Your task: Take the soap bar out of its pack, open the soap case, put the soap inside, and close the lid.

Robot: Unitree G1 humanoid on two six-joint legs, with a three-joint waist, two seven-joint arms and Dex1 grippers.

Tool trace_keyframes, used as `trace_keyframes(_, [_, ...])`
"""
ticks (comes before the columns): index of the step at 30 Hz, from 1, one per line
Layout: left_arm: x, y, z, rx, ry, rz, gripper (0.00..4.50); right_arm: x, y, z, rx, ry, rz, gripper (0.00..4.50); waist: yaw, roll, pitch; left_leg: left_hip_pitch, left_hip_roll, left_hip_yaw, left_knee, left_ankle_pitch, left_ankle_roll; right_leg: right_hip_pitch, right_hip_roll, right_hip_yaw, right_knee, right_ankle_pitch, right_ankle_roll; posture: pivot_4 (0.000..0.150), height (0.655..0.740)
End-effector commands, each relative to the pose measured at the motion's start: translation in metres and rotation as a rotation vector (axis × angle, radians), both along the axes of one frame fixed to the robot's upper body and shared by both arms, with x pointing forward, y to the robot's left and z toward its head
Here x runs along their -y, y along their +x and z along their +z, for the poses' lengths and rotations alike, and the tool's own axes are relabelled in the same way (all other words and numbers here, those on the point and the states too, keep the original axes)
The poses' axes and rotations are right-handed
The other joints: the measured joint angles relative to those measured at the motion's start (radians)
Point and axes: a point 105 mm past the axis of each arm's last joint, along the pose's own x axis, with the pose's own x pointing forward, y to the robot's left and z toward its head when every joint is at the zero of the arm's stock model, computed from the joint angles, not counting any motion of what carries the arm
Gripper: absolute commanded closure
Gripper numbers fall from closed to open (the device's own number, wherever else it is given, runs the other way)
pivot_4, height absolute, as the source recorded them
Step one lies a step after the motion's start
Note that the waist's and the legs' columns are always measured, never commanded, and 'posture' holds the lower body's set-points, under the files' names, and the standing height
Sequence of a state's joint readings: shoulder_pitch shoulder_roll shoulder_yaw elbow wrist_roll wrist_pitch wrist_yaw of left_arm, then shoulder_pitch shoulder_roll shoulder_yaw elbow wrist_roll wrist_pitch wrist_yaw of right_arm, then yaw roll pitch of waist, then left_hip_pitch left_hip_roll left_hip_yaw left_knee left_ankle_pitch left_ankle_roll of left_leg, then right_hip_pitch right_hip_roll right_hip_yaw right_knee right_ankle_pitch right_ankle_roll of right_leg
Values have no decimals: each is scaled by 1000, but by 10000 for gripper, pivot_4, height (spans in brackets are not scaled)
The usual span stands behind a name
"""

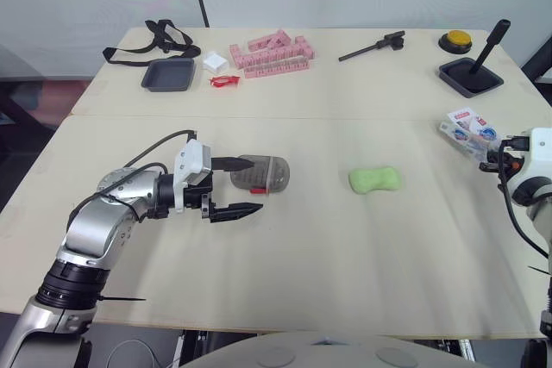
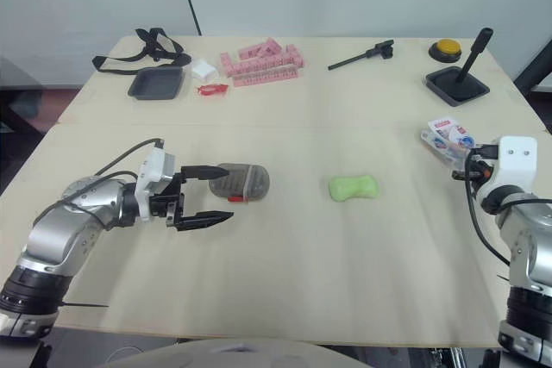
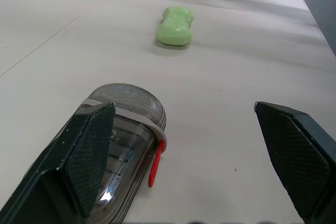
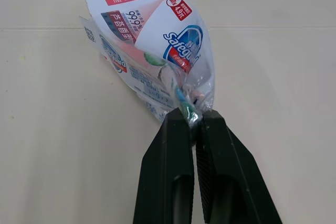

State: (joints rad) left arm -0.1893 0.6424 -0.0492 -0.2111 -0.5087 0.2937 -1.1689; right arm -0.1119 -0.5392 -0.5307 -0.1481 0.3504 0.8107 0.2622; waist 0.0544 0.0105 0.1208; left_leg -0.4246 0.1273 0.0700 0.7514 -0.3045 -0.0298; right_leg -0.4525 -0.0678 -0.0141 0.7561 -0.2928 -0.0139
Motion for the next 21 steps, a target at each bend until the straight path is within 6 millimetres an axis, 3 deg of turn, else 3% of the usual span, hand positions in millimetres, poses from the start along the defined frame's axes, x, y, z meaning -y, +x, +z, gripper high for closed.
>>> trace_keyframes(1, [-4,0,9,53,0,11,0,2,-1,19,56,-31,-4,37438,0,0,0,0,0,0,0,0,-1,0,0,0,0,0,0,1500,7109])
trace_keyframes(10, [-4,0,8,50,7,15,0,-18,-1,29,68,-94,157,7281,0,0,0,0,0,0,-2,2,-3,0,0,0,0,0,0,1500,7109])
trace_keyframes(13, [-4,0,7,49,6,16,0,-22,-5,33,75,-144,218,399,0,0,0,0,0,0,-2,2,-3,0,0,0,0,0,0,1500,7109])
trace_keyframes(21, [-2,2,6,51,4,14,0,-5,-17,53,119,-334,334,399,-1,0,0,1,0,0,-2,-1,1,3,0,0,-2,0,0,1500,7109])
